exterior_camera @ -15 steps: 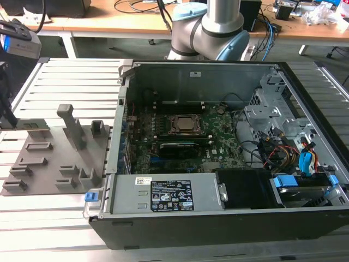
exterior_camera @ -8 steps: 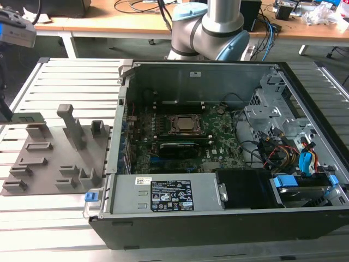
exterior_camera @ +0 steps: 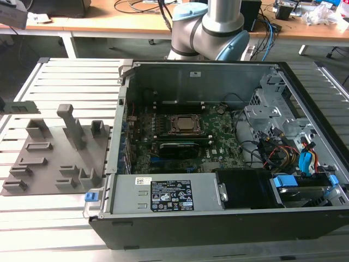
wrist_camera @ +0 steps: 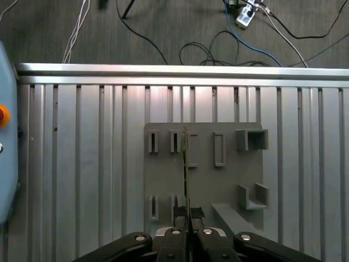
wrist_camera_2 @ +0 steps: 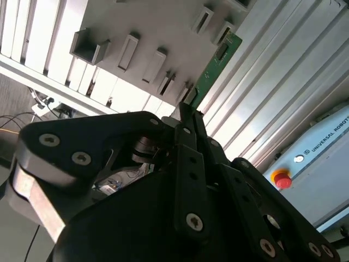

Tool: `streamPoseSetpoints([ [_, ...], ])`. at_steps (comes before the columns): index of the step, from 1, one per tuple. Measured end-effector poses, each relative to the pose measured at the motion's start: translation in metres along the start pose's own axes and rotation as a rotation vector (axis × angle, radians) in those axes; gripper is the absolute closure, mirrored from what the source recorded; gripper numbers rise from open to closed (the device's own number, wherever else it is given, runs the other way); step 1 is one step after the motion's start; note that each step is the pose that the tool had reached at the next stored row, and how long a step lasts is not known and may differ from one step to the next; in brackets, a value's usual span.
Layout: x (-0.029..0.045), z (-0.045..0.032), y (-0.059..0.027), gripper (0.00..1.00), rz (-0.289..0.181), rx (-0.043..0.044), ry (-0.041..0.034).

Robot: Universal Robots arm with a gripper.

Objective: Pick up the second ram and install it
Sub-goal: 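Pick up the second ram and move it above second insertion slot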

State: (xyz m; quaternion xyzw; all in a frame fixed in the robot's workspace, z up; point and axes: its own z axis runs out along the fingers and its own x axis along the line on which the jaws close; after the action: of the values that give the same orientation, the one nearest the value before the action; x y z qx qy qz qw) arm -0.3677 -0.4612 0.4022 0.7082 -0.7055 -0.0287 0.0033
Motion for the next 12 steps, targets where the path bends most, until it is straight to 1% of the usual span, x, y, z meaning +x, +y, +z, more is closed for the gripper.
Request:
streamPoseSetpoints([
  [2,-0.0002,-0.0043,0.0002,0.86,0.000,0.0000,0.0001],
  [4,-0.0004,-0.0119,0.0005,0.86,0.000,-0.0001,0.0002],
  [8,-0.0012,-0.0319,0.0015,0.86,0.000,-0.0001,0.0005],
  [9,-0.0014,-0.0359,0.0017,0.86,0.000,0.0000,0.0004],
  [12,-0.0014,-0.0364,0.0017,0.86,0.000,0.0002,-0.0001],
])
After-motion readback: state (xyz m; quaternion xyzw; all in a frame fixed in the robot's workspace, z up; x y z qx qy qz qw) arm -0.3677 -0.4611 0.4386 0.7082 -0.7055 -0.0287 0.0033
